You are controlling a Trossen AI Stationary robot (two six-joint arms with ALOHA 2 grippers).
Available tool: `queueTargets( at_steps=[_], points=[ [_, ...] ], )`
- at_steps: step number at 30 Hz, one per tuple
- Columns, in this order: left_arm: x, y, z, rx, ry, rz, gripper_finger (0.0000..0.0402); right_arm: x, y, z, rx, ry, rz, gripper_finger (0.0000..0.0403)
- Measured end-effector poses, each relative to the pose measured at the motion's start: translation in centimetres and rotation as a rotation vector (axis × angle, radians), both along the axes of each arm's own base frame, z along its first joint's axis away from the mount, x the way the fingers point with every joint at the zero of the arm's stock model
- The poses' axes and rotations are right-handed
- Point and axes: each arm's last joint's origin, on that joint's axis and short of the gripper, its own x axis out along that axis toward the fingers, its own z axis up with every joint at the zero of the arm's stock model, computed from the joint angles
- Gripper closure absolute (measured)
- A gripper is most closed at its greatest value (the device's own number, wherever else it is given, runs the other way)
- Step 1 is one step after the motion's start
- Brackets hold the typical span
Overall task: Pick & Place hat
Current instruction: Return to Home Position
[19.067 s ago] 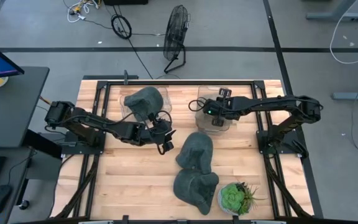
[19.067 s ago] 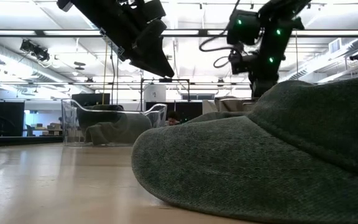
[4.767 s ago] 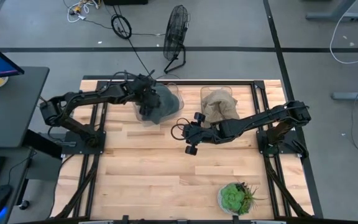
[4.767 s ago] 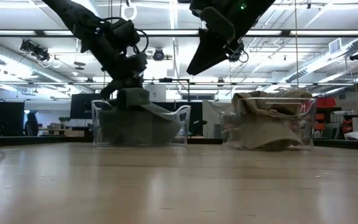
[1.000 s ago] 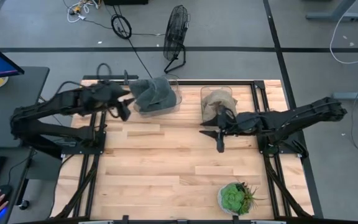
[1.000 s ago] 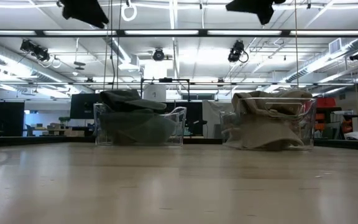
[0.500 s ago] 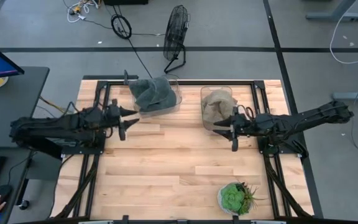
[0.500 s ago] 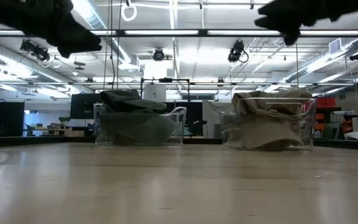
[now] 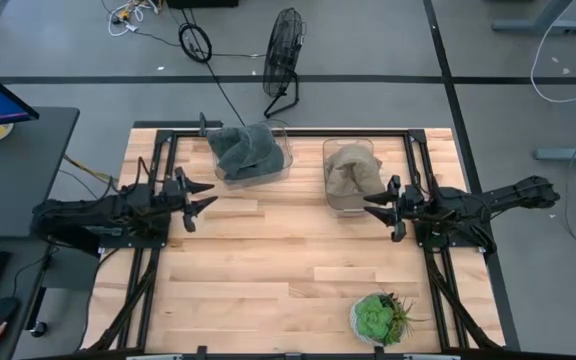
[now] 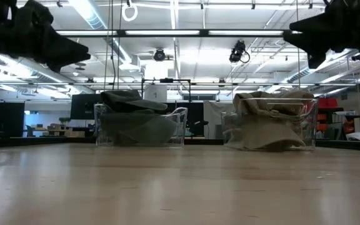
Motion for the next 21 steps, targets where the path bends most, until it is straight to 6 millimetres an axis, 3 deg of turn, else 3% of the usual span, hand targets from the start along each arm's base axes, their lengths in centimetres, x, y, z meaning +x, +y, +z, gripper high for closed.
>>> queueTargets(
  at_steps=[5,21],
  points=[
    [-0.1,0.0,-2.1,-0.004,0.011,0.0,0.0227,-0.5,-0.1,-1.7,0.003,-0.002,0.001,0.0256],
    [0.1,-0.1,-2.6,-0.005,-0.024,-0.033,0.0227,-0.8,-0.2,-3.0,-0.012,0.091,-0.01,0.0256]
  ],
)
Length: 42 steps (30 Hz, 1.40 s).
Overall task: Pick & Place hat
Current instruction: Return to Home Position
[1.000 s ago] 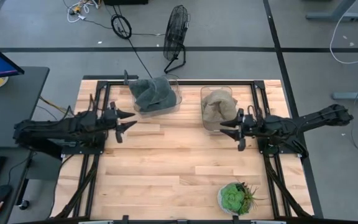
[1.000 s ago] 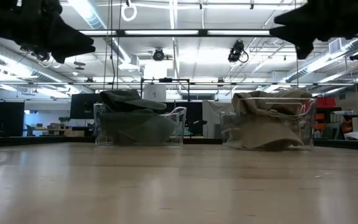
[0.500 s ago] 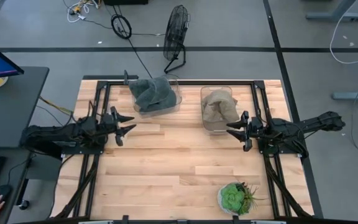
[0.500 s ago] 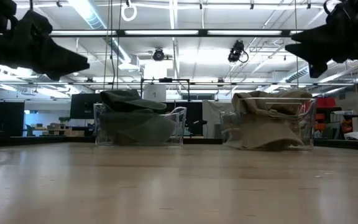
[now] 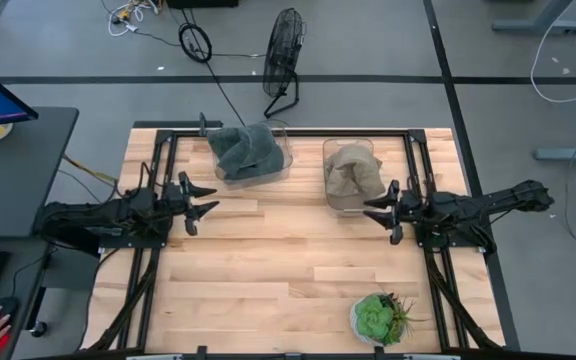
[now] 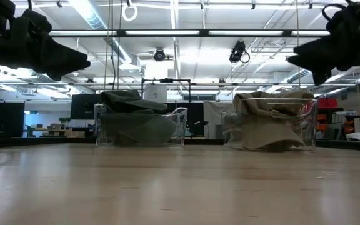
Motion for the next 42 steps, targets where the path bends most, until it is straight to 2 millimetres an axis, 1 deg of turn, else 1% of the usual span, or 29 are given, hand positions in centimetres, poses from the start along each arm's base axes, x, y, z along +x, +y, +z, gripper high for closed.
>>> queueTargets(
  at_steps=[6,14,21,24,26,32,42],
  points=[
    [0.0,0.0,0.0,-0.001,-0.009,-0.001,0.0227,-0.1,0.0,-1.4,-0.031,0.142,0.001,0.0256],
    [0.0,0.0,0.0,-0.001,-0.009,-0.001,0.0227,0.0,0.0,-1.3,-0.038,0.137,0.001,0.0256],
    [0.0,0.0,0.0,-0.001,-0.009,-0.001,0.0227,-0.1,-0.1,-1.2,-0.112,0.139,-0.039,0.0256],
    [0.0,0.0,0.0,-0.001,-0.009,-0.001,0.0227,-0.1,-0.1,-1.2,-0.064,0.135,-0.026,0.0256],
    [0.0,0.0,0.0,-0.001,-0.009,-0.001,0.0227,-0.1,-0.1,-1.2,-0.065,0.136,-0.015,0.0256],
    [0.0,0.0,0.0,-0.001,-0.009,0.0,0.0227,-0.1,0.0,-1.3,-0.175,0.15,-0.007,0.0256],
    [0.0,0.0,0.0,-0.001,-0.009,-0.001,0.0227,-0.1,0.0,-1.3,-0.185,0.151,-0.007,0.0256]
  ],
)
